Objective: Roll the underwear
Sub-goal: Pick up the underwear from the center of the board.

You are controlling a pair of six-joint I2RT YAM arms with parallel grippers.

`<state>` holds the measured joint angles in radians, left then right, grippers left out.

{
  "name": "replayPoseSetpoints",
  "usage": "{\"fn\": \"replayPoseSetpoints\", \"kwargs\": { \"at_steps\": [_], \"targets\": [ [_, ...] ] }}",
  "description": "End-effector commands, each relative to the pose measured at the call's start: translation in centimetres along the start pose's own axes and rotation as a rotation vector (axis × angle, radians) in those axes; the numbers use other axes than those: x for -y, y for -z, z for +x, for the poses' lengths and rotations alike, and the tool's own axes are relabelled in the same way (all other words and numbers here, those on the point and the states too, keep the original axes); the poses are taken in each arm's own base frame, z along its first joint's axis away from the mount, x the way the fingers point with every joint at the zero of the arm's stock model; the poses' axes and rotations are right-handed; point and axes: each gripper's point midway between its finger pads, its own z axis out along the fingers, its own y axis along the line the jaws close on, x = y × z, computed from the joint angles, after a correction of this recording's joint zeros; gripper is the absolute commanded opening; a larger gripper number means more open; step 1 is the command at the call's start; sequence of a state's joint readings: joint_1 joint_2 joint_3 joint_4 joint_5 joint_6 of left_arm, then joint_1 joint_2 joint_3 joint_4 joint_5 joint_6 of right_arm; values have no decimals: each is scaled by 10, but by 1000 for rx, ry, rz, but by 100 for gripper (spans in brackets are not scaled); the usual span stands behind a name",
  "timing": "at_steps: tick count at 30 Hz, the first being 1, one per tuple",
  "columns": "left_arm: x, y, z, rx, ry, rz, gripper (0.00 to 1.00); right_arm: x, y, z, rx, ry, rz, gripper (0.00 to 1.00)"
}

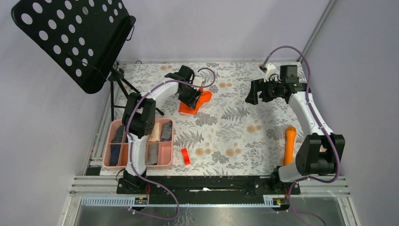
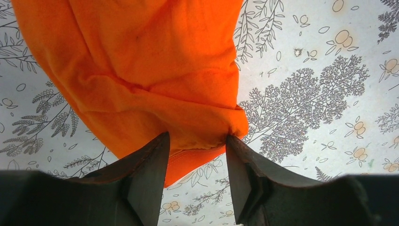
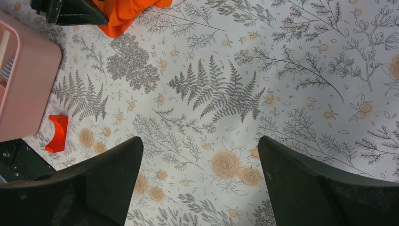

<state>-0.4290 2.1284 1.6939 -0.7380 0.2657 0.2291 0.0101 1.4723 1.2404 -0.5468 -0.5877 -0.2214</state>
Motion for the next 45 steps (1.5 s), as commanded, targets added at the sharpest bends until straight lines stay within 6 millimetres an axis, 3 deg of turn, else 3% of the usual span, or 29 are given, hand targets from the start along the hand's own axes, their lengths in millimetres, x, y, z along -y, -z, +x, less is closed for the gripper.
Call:
{"fn": "replayPoseSetpoints", "kwargs": {
  "at_steps": [1,4,7,11,15,20,27,33,36,39,45],
  "targets": [
    [4,36,-35,134,-11,-28,51,-5,7,-7,37,35,-10,100],
    [5,67,-52,229,-32,-69,52,-4,6,-5,34,35,-9,100],
    [14,77,-54,267,-26,-60,54,-4,5,-3,32,29,-14,100],
    [19,52,-39,209,22,-39,56,-4,3,-4,35,23,-17,100],
    [10,27,-29,158,32,-84,57,-4,5,-5,31,30,-14,100],
    [-5,15,-29,137,25,-156,54,-3,5,-5,29,36,-14,100],
    [4,4,-16,78,29,-90,51,-3,3,-2,26,32,-15,100],
    [12,0,-11,61,38,-37,29,-3,2,-1,25,28,-19,100],
    [13,4,-13,62,25,-29,12,-4,2,-1,25,28,-21,99],
    [18,20,-19,72,19,-11,0,-3,2,-2,26,28,-18,99],
    [48,91,-22,108,-38,60,0,-4,4,1,22,37,-13,99]
  ]
}}
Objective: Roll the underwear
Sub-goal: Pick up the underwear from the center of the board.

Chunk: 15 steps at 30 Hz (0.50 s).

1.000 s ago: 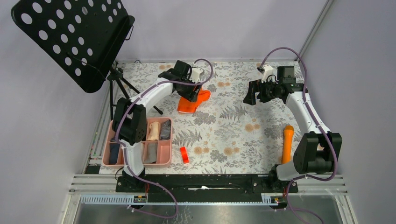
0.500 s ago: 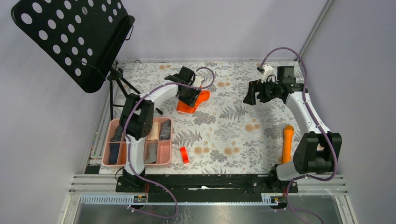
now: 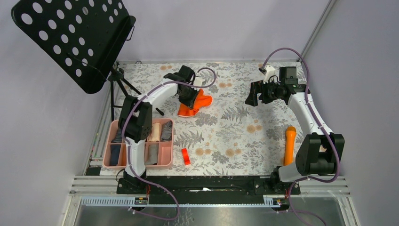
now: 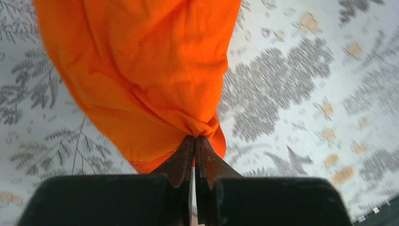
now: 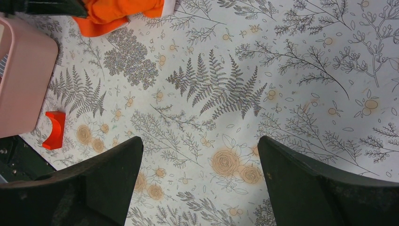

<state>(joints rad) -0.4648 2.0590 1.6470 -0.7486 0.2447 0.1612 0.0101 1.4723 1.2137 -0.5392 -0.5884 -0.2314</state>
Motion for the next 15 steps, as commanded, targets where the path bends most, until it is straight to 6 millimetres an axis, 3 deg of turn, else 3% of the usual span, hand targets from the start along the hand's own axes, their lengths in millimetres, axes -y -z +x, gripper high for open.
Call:
{"fn": "replayPoseSetpoints", "kwargs": {
  "at_steps": [1,5,10,12,15],
  "targets": [
    [35,88,-17,95,-82,97,0,-5,7,-6,34,37,-11,100],
    [63,126,20,27,-108,194,0,-7,7,-5,31,35,-22,100],
    [115,166,61,-58,-151,457,0,-9,7,-10,39,36,-34,100],
    [120,169,58,-69,-150,496,0,-10,7,-11,41,35,-40,100],
    [122,161,28,-46,-161,538,0,-13,9,-10,45,37,-51,100]
  ]
}}
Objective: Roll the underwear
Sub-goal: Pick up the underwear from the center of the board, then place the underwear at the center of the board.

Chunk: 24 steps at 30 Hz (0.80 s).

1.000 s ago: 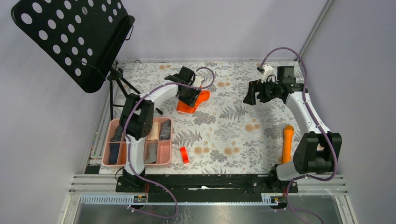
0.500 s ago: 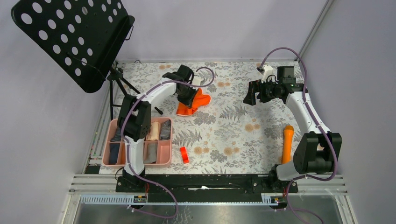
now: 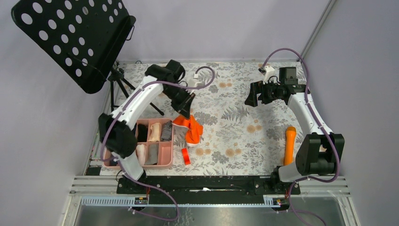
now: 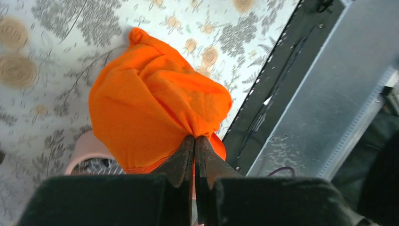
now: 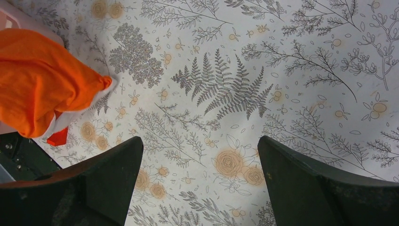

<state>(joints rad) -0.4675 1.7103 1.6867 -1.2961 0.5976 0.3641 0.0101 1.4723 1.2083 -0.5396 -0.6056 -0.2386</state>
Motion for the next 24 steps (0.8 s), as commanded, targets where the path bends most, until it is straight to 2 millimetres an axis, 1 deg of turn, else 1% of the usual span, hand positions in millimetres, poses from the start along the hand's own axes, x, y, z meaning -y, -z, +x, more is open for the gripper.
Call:
{"fn": "replayPoseSetpoints", "kwargs": {
  "at_steps": [1,2,3,4,5,6,7,8,9,10,11,13,14,15,16,17,18,19,21,22,24],
  "targets": [
    [13,-10,-41,27,-4,171,0,-11,9,-12,46,32,-36,100],
    [11,-16,-61,49,17,189,0,-12,10,-10,43,31,-41,100],
    [11,-19,-89,89,30,208,0,-13,10,-10,42,32,-42,100],
    [9,-30,-109,112,60,232,0,-13,10,-9,39,30,-42,100],
    [7,-44,-124,128,64,241,8,-13,11,-9,40,31,-41,100],
    [1,-59,-136,142,41,219,24,-12,11,-8,38,28,-37,100],
    [-4,-71,-149,163,16,195,36,-12,10,-8,37,25,-34,100],
    [-13,-79,-162,188,-2,178,42,-11,10,-8,35,20,-32,100],
    [-26,-78,-179,239,-16,139,45,-11,10,-9,34,16,-35,100],
    [-42,-73,-195,291,-14,75,47,-12,9,-9,33,11,-44,100],
    [-57,-61,-209,355,-26,14,49,-15,9,-10,33,7,-58,100],
    [-78,-28,-225,465,-37,-74,53,-24,9,-11,37,20,-111,99],
    [-91,-15,-226,512,-11,-112,55,-27,8,-10,40,27,-128,99],
    [-100,2,-223,561,28,-144,57,-29,7,-8,39,39,-138,97],
    [-103,29,-220,630,45,-178,60,-32,5,-7,33,69,-147,94],
    [-115,28,-209,637,78,-195,61,-35,2,-6,23,101,-151,91],
    [-114,43,-200,656,79,-218,61,-40,-2,-4,9,142,-157,87],
    [-117,44,-187,640,92,-229,61,-47,-6,-3,-9,195,-174,82],
    [-117,39,-164,588,125,-226,61,-68,-17,1,-54,329,-221,69],
    [-116,35,-150,549,158,-218,61,-84,-26,8,-91,403,-248,60],
    [-116,27,-130,497,238,-202,60,-97,-43,15,-144,504,-272,47]
  ]
}}
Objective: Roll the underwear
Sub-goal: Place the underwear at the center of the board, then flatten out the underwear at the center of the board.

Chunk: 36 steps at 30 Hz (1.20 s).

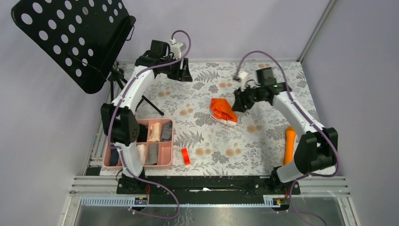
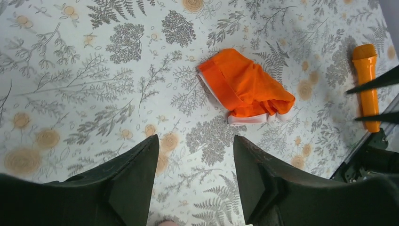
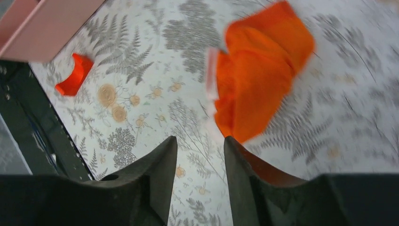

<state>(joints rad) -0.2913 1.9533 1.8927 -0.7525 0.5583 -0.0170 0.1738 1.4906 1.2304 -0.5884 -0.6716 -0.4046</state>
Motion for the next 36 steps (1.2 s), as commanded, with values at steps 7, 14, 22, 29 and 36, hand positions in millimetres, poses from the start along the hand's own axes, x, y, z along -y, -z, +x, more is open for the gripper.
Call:
{"fn": "replayPoseSetpoints", "kwargs": {
  "at_steps": [7,14,22,29,36],
  "targets": [
    [9,21,54,-49,183,4,61,0,-89,-17,-142,268,25,61],
    [12,15,75,-97,202,47,61,31,-133,9,-295,326,87,69],
    [6,13,79,-114,193,31,60,18,-136,-2,-283,316,44,24],
    [-13,21,78,-112,189,-37,60,-106,-64,-32,-176,214,-472,2],
    [-16,13,79,-124,193,-19,60,-36,-41,17,-231,-235,-494,22]
  ]
}}
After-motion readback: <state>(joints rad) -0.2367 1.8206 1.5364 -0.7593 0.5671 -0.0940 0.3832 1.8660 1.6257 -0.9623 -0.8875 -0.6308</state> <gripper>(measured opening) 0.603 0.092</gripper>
